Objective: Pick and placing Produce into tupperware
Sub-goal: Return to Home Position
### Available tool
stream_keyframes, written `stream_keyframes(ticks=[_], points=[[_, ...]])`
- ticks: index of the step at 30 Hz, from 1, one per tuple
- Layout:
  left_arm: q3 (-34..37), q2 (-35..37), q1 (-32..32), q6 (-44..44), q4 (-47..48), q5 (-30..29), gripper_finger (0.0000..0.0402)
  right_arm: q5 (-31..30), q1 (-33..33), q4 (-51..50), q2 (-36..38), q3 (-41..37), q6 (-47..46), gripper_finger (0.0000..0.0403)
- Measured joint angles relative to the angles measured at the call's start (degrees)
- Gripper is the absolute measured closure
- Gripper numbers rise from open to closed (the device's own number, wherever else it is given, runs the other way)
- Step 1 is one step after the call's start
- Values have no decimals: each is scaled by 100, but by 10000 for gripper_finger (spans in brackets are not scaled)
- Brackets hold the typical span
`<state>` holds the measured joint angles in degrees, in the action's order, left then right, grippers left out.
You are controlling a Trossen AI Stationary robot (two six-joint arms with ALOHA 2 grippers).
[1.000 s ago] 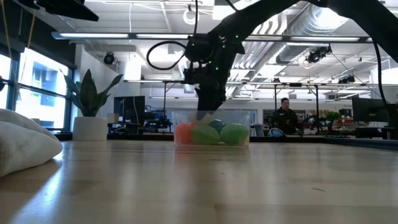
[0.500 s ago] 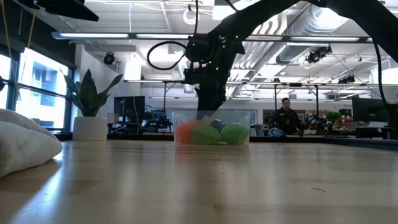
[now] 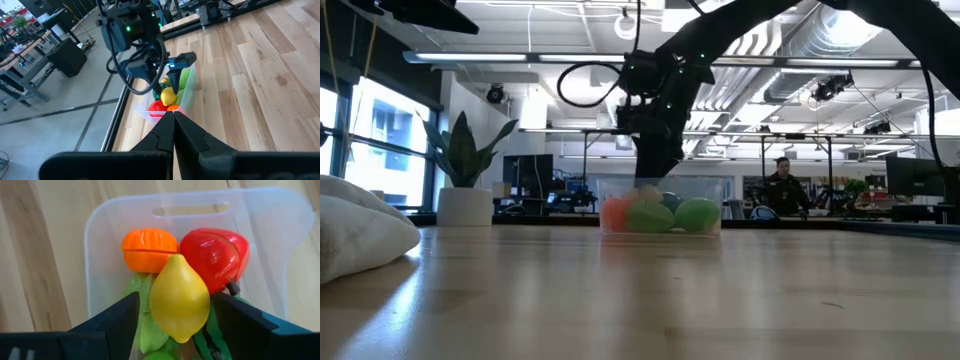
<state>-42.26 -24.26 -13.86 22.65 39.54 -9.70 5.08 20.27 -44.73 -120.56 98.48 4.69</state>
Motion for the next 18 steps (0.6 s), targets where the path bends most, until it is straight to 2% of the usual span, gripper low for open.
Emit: stream_keyframes(ticks=[7, 10, 15, 18], points=[[0, 0, -1, 0, 0, 1, 401, 2, 0, -96, 452, 0, -138, 157], [-1, 1, 0, -1, 0, 1, 401, 100, 0, -492, 814, 0, -273, 160], [-1, 1, 0, 0, 1, 1, 401, 258, -43, -1235, 1722, 0, -472, 180], [0, -1, 1, 0, 1, 1, 401, 230, -54, -1345, 2382, 1, -506, 201]])
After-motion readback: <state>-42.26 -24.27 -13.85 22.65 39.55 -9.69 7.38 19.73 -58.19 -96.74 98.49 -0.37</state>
